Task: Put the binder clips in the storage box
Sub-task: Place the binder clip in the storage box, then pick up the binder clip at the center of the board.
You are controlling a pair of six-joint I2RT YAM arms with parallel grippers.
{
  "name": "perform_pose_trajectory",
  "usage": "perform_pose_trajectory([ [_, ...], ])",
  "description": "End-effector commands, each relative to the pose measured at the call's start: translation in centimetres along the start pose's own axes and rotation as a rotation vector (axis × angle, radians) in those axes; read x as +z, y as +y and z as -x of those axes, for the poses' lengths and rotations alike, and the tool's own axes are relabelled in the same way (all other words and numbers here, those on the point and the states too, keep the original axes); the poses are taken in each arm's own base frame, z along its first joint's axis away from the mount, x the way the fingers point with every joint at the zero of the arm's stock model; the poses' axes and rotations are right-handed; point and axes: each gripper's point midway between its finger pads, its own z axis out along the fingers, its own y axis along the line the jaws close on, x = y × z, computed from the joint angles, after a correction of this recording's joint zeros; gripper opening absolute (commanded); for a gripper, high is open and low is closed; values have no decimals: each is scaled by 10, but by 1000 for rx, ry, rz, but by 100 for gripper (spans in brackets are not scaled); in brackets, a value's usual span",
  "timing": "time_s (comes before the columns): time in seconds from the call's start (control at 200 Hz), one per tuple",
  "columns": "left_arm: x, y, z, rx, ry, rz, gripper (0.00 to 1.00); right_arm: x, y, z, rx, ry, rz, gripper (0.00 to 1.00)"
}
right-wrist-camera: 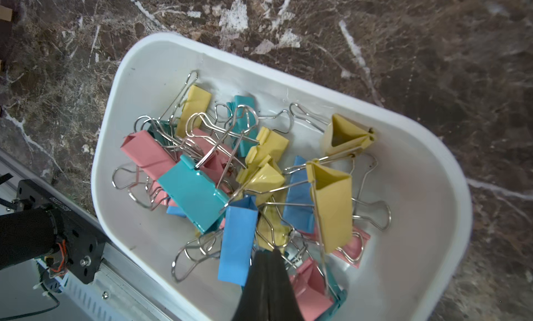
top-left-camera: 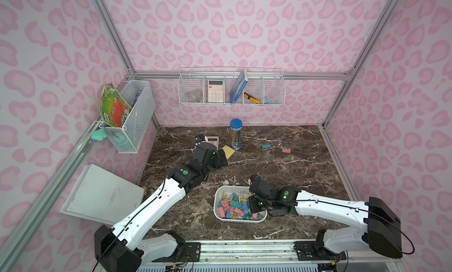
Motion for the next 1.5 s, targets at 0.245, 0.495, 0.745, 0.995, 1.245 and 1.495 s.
perform_pose_trajectory([
  [0.245, 16, -52, -6, 66, 120, -189, 97, -70, -31, 101, 119, -356, 11, 43],
  [0.495, 28, -91, -9, 103, 148, -279, 97, -102, -203, 212, 200, -486, -260, 45],
  [0.745, 32, -89, -24, 87, 180, -285, 97, -39, -313, 257, 220, -237, -497, 47],
  [0.995, 35, -92, -26, 118, 193, -291, 96, 11, -366, 264, 223, -31, -553, 58],
  [1.245, 38, -91, -27, 144, 196, -280, 96, 44, -354, 259, 229, 2, -361, 79],
  [1.495, 41, -94, -29, 136, 208, -292, 96, 60, -354, 234, 227, 54, -394, 98],
])
